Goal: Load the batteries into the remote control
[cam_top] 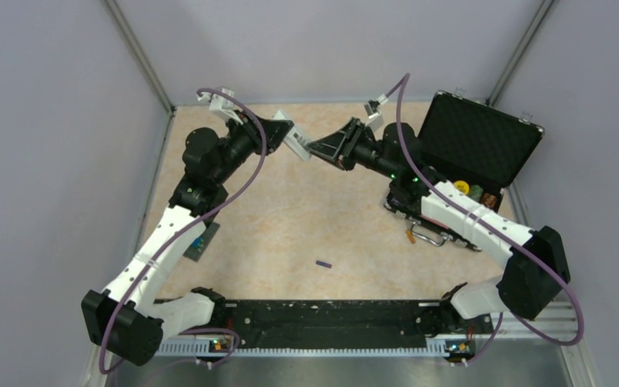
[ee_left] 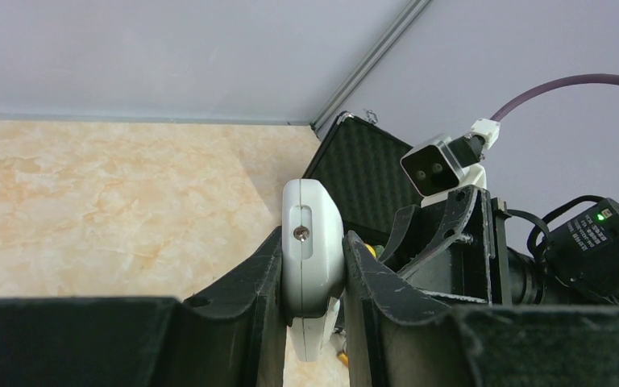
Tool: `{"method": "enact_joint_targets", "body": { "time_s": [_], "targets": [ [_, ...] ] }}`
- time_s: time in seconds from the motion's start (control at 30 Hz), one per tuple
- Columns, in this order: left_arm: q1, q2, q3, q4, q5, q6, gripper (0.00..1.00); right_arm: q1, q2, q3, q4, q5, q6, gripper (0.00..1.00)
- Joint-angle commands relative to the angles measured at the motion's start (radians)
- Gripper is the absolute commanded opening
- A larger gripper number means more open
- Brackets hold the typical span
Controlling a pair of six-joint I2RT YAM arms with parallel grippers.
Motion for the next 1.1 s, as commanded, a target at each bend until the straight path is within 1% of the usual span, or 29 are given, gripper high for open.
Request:
{"method": "enact_joint_targets", "body": {
  "time_s": [0.0,0.37,0.5,0.73,1.07],
  "targets": [
    [0.002,-0.031,-0.006,0.067,-0.008,0.009,0.00,-0.005,-0.028,-0.015,0.035,0.015,0.008,0.34],
    [0.002,-0.023,-0.005,0.099,0.054,-0.004,0.00,-0.005,-0.005,-0.029,0.070,0.023,0.032,0.35],
    [0.002,-0.036,-0.029,0.157,0.076,-0.013,0.00,-0.005,-0.002,-0.042,0.080,0.027,0.069,0.35],
    [0.002,-0.055,-0.072,0.249,0.076,-0.029,0.00,-0.004,0.001,-0.068,0.102,0.042,0.124,0.35],
    [0.001,-0.081,-0.115,0.335,0.075,-0.066,0.00,-0.005,0.020,-0.087,0.172,0.060,0.171,0.34]
  ]
}}
